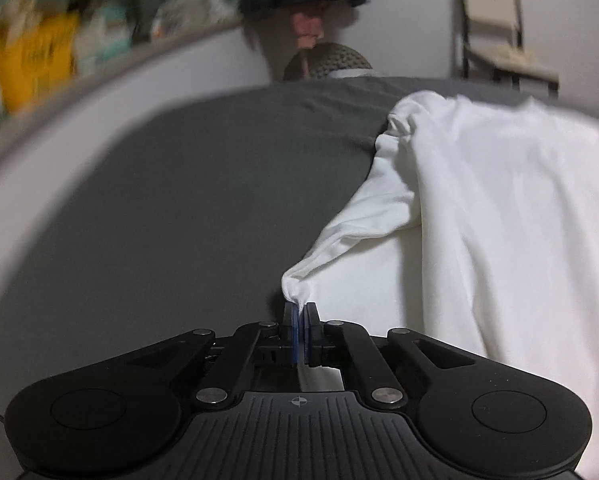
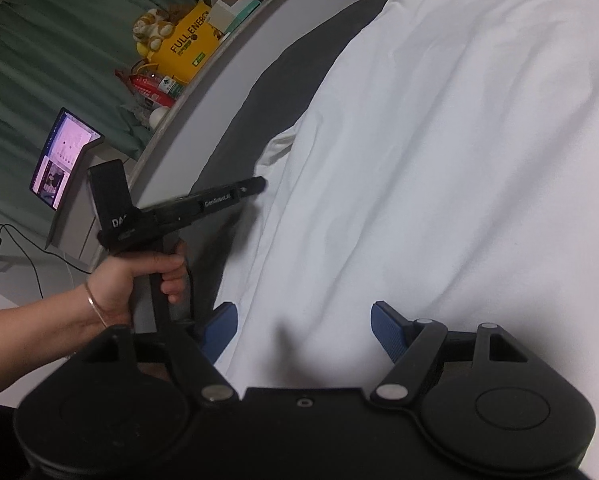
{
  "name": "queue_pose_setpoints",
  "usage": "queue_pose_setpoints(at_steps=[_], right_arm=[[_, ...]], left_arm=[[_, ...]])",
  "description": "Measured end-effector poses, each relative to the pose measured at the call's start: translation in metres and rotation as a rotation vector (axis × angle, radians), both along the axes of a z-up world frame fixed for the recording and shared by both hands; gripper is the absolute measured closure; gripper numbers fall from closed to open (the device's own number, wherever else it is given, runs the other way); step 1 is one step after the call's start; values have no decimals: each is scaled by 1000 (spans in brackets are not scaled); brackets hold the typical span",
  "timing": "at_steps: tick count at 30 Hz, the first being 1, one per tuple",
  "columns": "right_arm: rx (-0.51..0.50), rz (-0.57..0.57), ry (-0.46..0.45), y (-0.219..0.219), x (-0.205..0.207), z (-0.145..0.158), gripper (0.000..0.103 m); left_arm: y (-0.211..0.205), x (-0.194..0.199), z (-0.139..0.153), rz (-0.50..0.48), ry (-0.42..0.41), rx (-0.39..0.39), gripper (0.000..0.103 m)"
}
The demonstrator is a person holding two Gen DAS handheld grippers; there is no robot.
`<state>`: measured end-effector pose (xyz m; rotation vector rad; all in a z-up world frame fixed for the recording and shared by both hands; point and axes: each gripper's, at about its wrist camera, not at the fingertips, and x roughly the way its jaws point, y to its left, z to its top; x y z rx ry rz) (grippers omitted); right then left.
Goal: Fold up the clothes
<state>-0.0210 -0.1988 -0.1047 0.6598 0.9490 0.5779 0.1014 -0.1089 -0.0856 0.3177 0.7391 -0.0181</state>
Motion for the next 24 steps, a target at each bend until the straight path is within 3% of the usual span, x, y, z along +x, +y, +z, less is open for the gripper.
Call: queue_pose_setpoints(at_steps=[4,8,11,13,17,19,21,23,24], right_arm=[[1,-21,8,1,-1,1,30],[-15,-21,4,4,-1,1,30],[-23,-12,0,9,2,0,29],[-24,-6,-4,11,5,0,29],[-13,-2,-2,9,6,-2,28],[-8,0,1,9,8,-2,28],[-1,0,6,9,10,-2,27],[8,-1,10,9,11,-2,26],[10,-1,11,9,12,-2,26]], left_arm=[[-11,4,19,-32,-151,344,101],[-13,25,37,-50,-390,679,101],[-20,29,19,-156,-594,991,101],[-17,20,-8,-272,-619,1131,101],[-22,-21,-64,-556,-378,1079,100],[-28,-44,-79,-664,-252,1009,100],[-32,-57,-83,-695,-121,901,101],[-32,-60,-79,-645,-128,846,100],[-28,-55,-69,-618,-108,759,98]])
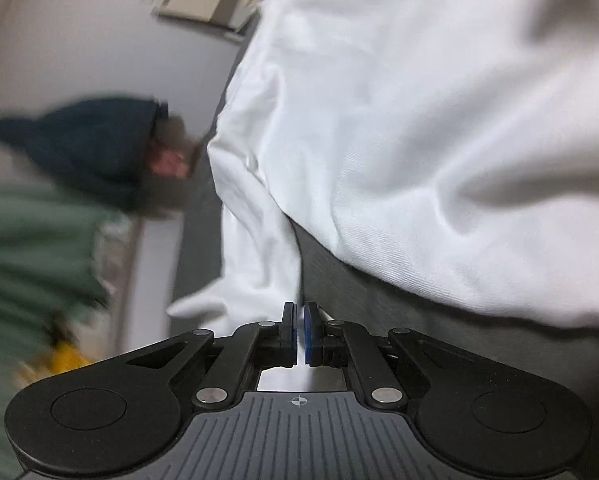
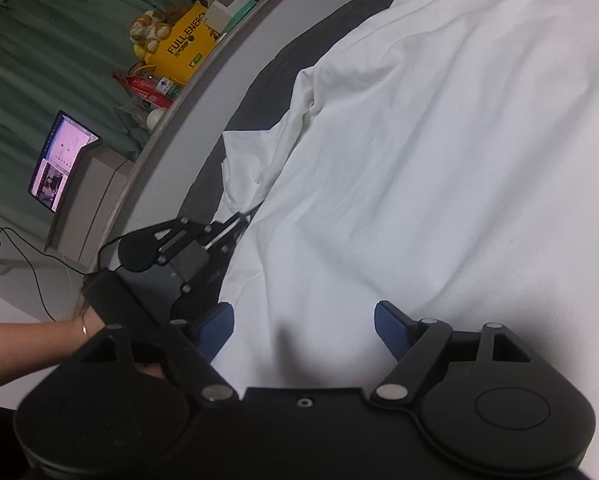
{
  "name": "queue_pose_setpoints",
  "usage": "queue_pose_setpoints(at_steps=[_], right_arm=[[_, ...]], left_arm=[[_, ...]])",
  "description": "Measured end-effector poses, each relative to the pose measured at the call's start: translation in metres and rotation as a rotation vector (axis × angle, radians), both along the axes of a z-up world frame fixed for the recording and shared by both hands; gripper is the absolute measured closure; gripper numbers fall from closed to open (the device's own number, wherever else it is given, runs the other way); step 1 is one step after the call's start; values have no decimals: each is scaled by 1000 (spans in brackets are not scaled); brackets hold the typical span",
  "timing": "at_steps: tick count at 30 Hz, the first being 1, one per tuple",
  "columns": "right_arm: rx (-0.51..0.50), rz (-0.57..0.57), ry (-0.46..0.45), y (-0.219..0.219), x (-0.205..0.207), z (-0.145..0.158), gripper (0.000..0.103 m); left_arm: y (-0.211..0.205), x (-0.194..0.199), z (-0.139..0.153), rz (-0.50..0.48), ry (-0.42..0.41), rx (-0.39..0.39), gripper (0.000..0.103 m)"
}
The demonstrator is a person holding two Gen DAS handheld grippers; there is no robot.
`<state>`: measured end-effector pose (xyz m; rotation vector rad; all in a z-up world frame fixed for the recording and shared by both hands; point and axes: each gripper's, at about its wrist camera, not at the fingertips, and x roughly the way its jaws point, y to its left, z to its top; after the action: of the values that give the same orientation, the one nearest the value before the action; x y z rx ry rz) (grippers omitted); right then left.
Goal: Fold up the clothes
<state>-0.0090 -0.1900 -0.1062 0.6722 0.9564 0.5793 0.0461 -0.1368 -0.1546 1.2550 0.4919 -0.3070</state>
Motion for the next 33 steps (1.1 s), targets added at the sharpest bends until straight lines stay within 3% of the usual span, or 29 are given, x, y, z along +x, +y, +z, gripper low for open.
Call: queue_pose_setpoints(at_steps=[2,3,4,5,11,12,13,14,15,19,20,22,25,27,29,31,33], right_arm=[[1,1,0,-1,-1,-1,26],[1,1,0,-2,-3,-2,26],[-1,1,-1,-2,-4,-2,26],[-3,1,-2,-2,-5,-2,26],[-16,8,-13,-1,-7,-2,24],[-16,8,-14,-1,-7,-2,24],[-16,8,-15,-1,-7,-2,24],[-16,9,-16,-1,-7,-2,24],[-16,10,-17,-1,-7,-3,24],[-17,21,-24,-1,-7,-4,22],[-19,25,-27,-1,-7,-4,21],[-23,30,-32,0,-8,-4,21],[-25,32,-36,0,-9,-3,20],[-26,33,-39,-1,-10,-3,20],[-27,34,-40,-1,-10,-4,20],[-26,33,-38,-1,-10,-3,20],[-23,31,-35,-1,-9,-3,20]], left_arm=[[17,12,19,107,-14,-145,63],[27,19,29,168,-39,-216,18],[37,26,39,229,-66,-285,0],[50,29,46,279,-104,-341,0],[99,59,61,497,81,-628,3],[108,60,62,542,111,-701,14],[120,58,57,595,143,-768,37],[131,56,51,646,175,-829,50],[136,57,45,672,206,-849,64],[134,58,32,644,261,-890,68],[130,58,32,639,261,-864,74],[123,58,34,629,262,-811,99],[117,68,42,620,232,-685,101],[118,79,59,606,98,-552,101],[119,86,81,543,-136,-354,101],[127,85,100,516,-343,-211,101],[137,76,98,480,-442,-70,101]])
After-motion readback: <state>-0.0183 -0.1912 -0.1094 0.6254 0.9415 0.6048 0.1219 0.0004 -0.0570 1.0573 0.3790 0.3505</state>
